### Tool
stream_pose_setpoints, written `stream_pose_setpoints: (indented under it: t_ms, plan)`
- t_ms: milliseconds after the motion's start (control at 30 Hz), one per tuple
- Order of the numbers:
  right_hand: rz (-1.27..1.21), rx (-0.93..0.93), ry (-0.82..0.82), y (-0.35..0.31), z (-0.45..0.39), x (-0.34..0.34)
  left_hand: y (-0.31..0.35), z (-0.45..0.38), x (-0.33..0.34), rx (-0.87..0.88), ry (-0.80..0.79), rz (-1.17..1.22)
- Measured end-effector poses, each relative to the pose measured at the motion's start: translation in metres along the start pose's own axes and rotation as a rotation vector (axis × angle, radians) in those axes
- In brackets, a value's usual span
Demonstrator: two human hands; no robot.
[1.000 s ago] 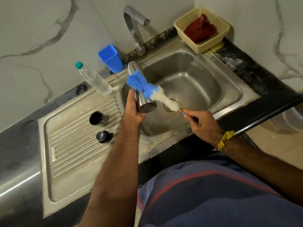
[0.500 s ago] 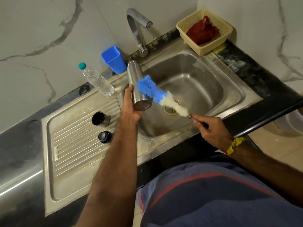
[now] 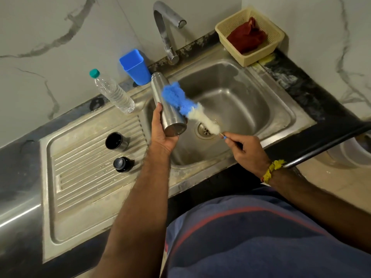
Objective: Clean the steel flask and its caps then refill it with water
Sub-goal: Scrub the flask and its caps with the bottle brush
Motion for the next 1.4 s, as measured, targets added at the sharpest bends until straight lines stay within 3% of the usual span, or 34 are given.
stream_pose_setpoints:
  t_ms: [333, 733, 1133, 1400]
  plan:
    - [0.05, -0.046, -0.058, -0.014, -0.02, 0.002, -0.002, -0.005, 0.0, -0.019, 0.017, -0.002]
    - [0.131, -0.074, -0.007, -0.022, -0.033, -0.006, -0.016, 0.013, -0.013, -0.072, -0.015, -0.209]
    - [0.282, -0.103, 0.016, -0.035, -0.062, -0.003, -0.024, 0.023, -0.024, -0.033, 0.083, -0.22]
    - [0.289, -0.062, 0.018, -0.027, -0.062, -0.01, -0.024, 0.014, -0.033, 0.039, 0.044, -0.245]
Point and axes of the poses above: each hand's wrist, its own z-axis away from the middle knuckle, its own x-axis out of the palm, y = z × x, the point moved 5 cm from there along -z, towards the middle knuckle, and after that the axes turned 6 degrees about -x, right-handed, at the moved point
